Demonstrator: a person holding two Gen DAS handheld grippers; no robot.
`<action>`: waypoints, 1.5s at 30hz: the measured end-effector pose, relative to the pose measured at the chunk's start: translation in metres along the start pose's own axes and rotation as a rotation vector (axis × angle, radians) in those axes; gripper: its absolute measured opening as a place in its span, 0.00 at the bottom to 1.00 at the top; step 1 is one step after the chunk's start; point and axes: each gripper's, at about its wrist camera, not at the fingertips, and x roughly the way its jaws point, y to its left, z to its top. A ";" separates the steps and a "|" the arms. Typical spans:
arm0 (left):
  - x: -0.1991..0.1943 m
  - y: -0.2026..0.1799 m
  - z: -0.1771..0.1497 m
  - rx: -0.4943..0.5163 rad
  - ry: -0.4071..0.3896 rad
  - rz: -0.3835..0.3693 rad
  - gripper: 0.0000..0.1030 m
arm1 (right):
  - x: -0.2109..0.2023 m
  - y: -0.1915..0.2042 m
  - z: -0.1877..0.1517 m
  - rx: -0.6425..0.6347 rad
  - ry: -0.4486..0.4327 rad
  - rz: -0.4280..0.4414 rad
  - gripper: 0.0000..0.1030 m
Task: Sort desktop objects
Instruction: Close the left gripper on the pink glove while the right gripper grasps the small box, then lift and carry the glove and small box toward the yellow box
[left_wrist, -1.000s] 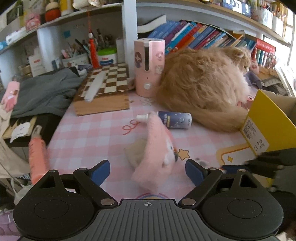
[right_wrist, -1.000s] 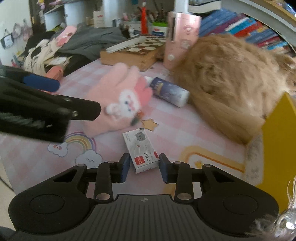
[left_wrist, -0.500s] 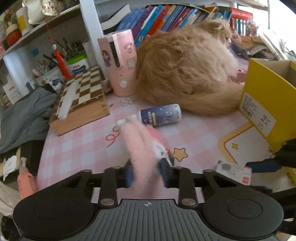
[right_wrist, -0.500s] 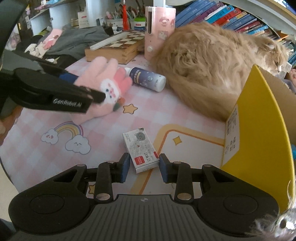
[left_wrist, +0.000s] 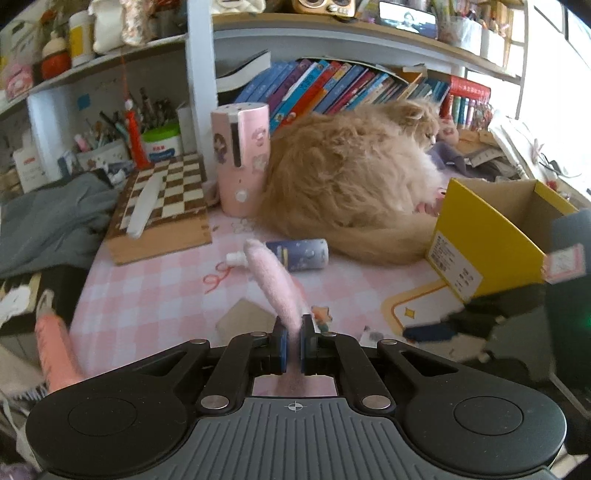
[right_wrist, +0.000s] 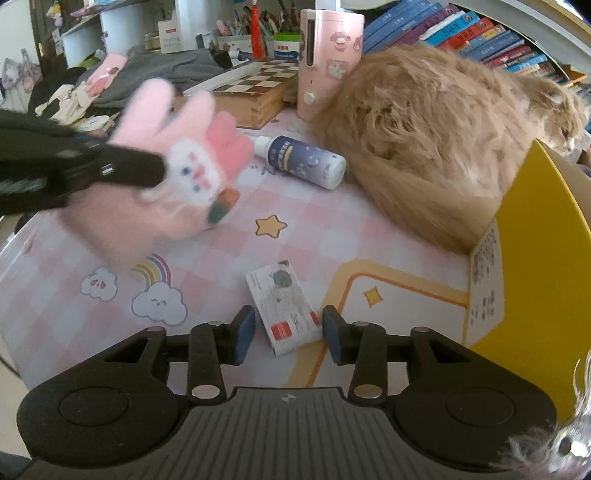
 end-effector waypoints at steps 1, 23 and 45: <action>-0.002 0.002 -0.002 -0.017 0.006 -0.001 0.05 | 0.002 0.001 0.002 -0.004 -0.001 -0.004 0.43; -0.025 0.021 -0.021 -0.130 -0.019 0.011 0.05 | 0.001 0.014 0.004 -0.019 0.019 -0.008 0.27; -0.054 0.023 -0.021 -0.121 -0.066 -0.193 0.05 | -0.082 0.025 0.003 0.176 -0.114 -0.062 0.27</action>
